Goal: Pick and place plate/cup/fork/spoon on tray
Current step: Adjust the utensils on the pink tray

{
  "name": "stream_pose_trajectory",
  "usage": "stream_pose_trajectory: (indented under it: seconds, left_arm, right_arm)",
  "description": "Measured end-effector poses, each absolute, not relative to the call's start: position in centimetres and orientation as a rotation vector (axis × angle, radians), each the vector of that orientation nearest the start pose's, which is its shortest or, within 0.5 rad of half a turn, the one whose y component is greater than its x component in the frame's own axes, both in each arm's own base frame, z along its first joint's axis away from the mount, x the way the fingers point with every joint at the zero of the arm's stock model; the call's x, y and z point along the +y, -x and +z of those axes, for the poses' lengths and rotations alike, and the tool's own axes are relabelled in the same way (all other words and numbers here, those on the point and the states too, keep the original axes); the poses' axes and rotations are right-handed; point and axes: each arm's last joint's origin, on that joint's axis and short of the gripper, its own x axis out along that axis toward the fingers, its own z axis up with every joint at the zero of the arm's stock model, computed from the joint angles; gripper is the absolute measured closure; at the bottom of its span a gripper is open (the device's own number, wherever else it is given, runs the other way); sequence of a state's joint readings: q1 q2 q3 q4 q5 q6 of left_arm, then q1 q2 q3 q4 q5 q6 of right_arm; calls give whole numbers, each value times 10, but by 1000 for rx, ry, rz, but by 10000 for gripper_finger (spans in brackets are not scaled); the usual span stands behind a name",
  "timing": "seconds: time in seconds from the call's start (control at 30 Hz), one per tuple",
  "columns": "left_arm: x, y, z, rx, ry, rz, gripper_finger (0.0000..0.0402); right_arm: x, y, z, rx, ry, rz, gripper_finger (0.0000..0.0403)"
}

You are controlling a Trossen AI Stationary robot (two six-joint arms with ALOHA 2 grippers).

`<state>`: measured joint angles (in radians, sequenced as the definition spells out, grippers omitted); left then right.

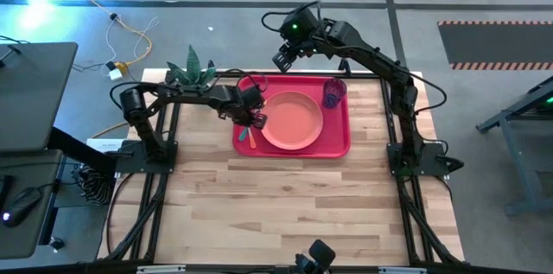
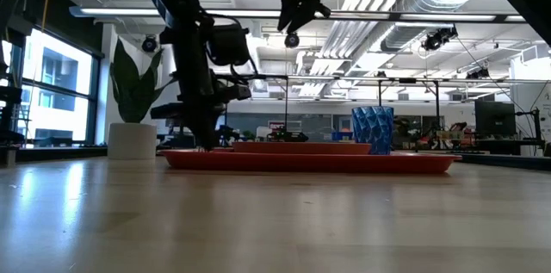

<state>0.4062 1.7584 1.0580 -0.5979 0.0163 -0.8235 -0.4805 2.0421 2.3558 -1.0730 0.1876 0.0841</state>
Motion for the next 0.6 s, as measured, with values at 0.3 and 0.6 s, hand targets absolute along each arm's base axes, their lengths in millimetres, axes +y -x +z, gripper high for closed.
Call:
stream_pose_trajectory:
  seconds: [0.3, 0.6]
  left_arm:
    - [122, -285, 155, 1163, 1050, 962, 378]
    - [119, -287, 155, 1053, 1265, 1127, 309]
  right_arm:
    - [-199, -354, 427, 702, -136, -670, 253]
    - [-195, -346, 433, 717, -129, -667, 253]
